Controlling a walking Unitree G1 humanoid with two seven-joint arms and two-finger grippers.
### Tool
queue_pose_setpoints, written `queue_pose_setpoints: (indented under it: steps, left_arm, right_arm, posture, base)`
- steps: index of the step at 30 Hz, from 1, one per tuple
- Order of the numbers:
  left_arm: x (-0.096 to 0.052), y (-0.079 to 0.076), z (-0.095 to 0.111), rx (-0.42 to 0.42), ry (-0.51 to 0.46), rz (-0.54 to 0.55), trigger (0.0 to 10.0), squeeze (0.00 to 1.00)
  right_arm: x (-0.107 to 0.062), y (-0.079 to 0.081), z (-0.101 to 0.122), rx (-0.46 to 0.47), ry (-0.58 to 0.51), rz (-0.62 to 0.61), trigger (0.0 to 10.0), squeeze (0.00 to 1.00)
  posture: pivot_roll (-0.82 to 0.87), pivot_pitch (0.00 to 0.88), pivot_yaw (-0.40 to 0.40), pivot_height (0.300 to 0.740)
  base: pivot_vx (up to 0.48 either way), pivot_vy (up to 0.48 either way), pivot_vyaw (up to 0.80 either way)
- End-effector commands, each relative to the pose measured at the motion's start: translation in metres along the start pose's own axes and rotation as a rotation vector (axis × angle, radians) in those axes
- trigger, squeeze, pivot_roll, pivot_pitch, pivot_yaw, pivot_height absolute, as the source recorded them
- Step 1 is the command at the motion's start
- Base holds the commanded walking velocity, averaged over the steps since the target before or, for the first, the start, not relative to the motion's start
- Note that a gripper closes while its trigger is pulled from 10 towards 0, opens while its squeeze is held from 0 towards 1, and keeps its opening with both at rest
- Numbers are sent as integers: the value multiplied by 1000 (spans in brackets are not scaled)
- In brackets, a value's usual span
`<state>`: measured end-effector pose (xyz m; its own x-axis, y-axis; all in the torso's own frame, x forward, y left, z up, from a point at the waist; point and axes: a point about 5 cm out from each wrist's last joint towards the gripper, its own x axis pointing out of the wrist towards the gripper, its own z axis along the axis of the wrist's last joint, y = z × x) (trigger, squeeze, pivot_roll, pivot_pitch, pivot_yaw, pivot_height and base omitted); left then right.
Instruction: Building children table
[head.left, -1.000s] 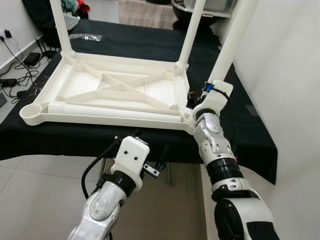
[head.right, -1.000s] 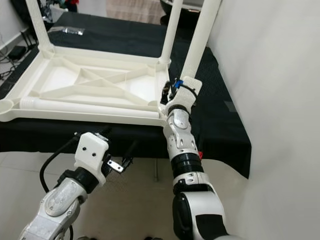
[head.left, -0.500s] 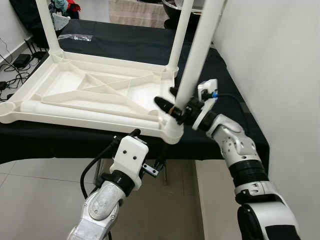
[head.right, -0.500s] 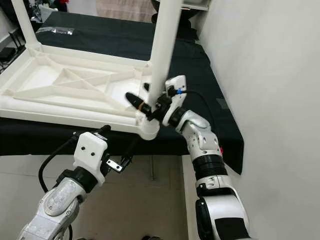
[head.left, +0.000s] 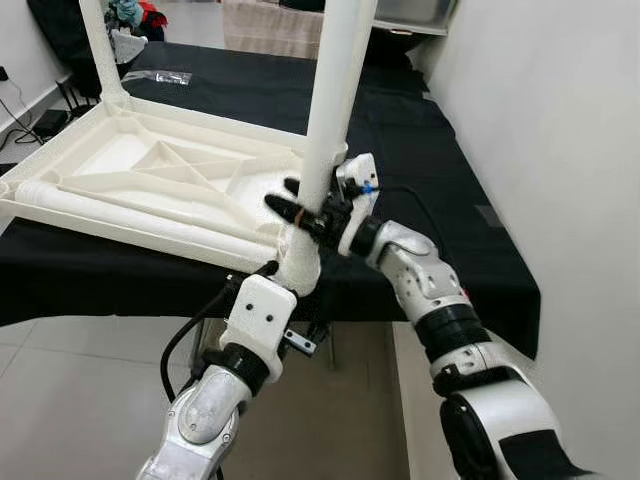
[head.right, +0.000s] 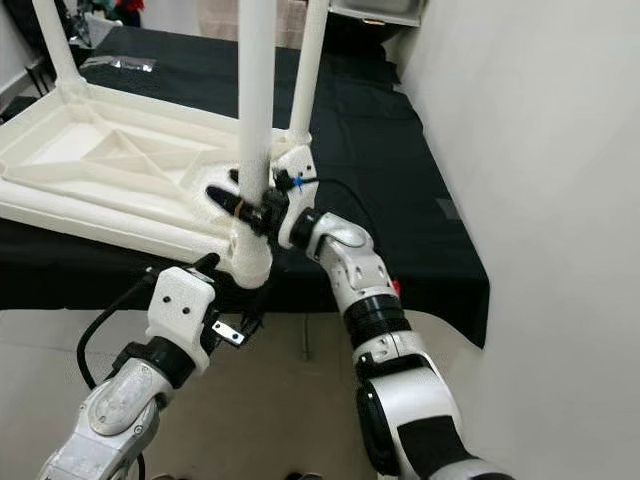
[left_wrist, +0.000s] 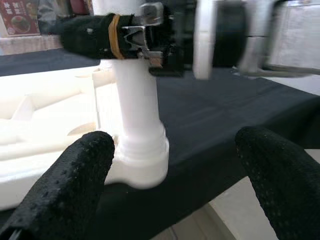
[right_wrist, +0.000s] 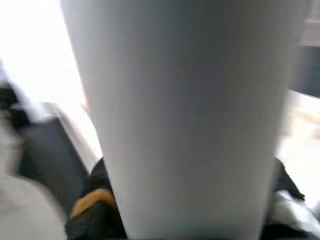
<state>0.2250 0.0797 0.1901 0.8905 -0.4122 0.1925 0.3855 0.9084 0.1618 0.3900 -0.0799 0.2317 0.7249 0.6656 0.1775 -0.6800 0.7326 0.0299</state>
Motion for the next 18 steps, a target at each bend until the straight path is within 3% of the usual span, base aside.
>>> queue_pose_setpoints:
  steps: [1,2,3,4,5,6,9,14,15,16,18]
  left_arm:
    - [0,-2,0,-7,-3,-2,10000,0]
    - [0,-2,0,-7,-3,-2,10000,0]
    - [1,-2,0,-7,-4,-2,10000,0]
    - [1,-2,0,-7,-4,-2,10000,0]
    - [1,-3,0,-7,-5,-4,10000,0]
    - [1,-3,0,-7,-5,-4,10000,0]
    - [2,-3,0,-6,-6,-5,10000,0]
    - [2,-3,0,-6,-7,-4,10000,0]
    - [2,-3,0,-7,-6,-4,10000,0]
    - [2,-3,0,-6,-6,-5,10000,0]
    - [1,-3,0,-5,-6,-5,10000,0]
  right_arm:
    - [-9,-29,2,-2,14,-293,0,0]
    - [-9,-29,2,-2,14,-293,0,0]
    - [-16,-43,0,4,38,-464,0,0]
    - [-16,-43,0,4,38,-464,0,0]
    - [-25,-56,-2,14,58,-635,0,0]
    - [-25,-56,-2,14,58,-635,0,0]
    - [-49,-70,-10,62,72,-1025,0,0]
    - [-53,-64,-17,105,59,-1159,0,0]
    - [-45,-57,-17,120,40,-1115,7529,0]
    - [-37,-48,-17,124,25,-1047,10000,0]
    - [-31,-42,-16,123,16,-1007,10000,0]
  posture:
    - [116,153,-142,740]
    - [116,153,-142,740]
    - [116,153,-142,740]
    - [116,153,-142,740]
    - [113,150,-140,740]
    - [113,150,-140,740]
    - [115,150,-139,740]
    - [116,150,-139,740]
    - [118,151,-139,740]
    - [115,150,-137,740]
    - [115,150,-137,740]
  base:
    - [0,0,0]
    - [0,0,0]
    - [0,0,0]
    - [0,0,0]
    - [0,0,0]
    - [0,0,0]
    - [0,0,0]
    - [0,0,0]
    - [0,0,0]
    - [0,0,0]
    - [0,0,0]
